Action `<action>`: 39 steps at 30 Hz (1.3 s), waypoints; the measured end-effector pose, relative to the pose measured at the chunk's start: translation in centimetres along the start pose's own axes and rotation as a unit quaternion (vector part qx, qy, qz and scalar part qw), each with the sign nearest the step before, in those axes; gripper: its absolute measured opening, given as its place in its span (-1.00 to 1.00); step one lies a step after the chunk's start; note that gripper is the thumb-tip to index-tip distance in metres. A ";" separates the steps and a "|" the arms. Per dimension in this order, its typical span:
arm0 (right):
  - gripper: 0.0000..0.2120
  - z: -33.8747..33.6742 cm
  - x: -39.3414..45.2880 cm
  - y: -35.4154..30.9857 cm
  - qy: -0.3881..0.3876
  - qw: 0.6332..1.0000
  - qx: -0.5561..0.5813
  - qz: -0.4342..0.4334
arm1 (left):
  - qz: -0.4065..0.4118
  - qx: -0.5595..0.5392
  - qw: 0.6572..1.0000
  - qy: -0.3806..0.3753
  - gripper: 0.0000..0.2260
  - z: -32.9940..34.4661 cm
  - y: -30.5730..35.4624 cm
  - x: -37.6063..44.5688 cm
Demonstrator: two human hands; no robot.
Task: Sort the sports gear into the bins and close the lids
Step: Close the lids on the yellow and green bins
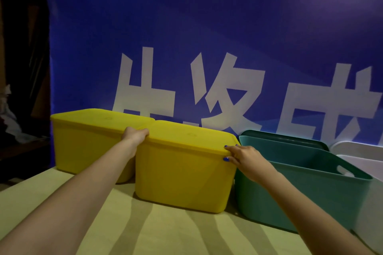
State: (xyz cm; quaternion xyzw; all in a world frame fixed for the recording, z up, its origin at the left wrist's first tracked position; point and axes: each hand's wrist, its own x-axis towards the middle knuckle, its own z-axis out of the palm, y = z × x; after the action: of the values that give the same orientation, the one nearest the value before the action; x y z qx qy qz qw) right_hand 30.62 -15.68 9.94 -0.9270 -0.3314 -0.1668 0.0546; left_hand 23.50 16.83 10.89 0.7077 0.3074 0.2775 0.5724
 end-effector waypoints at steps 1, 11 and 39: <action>-0.52 0.1 0.0 0.0 -0.001 1.000 -0.003 0.001 | 0.002 0.001 1.000 0.001 -0.59 0.0 0.0 0.0; -0.43 0.4 0.0 -0.7 -0.001 1.000 0.001 0.028 | 0.037 0.032 0.999 0.013 -0.64 0.7 -0.2 -0.1; -0.65 0.8 1.6 -4.3 0.116 0.992 -0.012 0.056 | 0.036 0.109 0.993 0.029 -0.56 0.9 0.4 0.6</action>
State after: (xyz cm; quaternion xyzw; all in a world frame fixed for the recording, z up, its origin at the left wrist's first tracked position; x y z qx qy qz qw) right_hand 29.24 -11.24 9.67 -0.9192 -0.2686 -0.2733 0.0909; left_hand 24.57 16.67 11.16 0.7677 0.3268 0.2835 0.4727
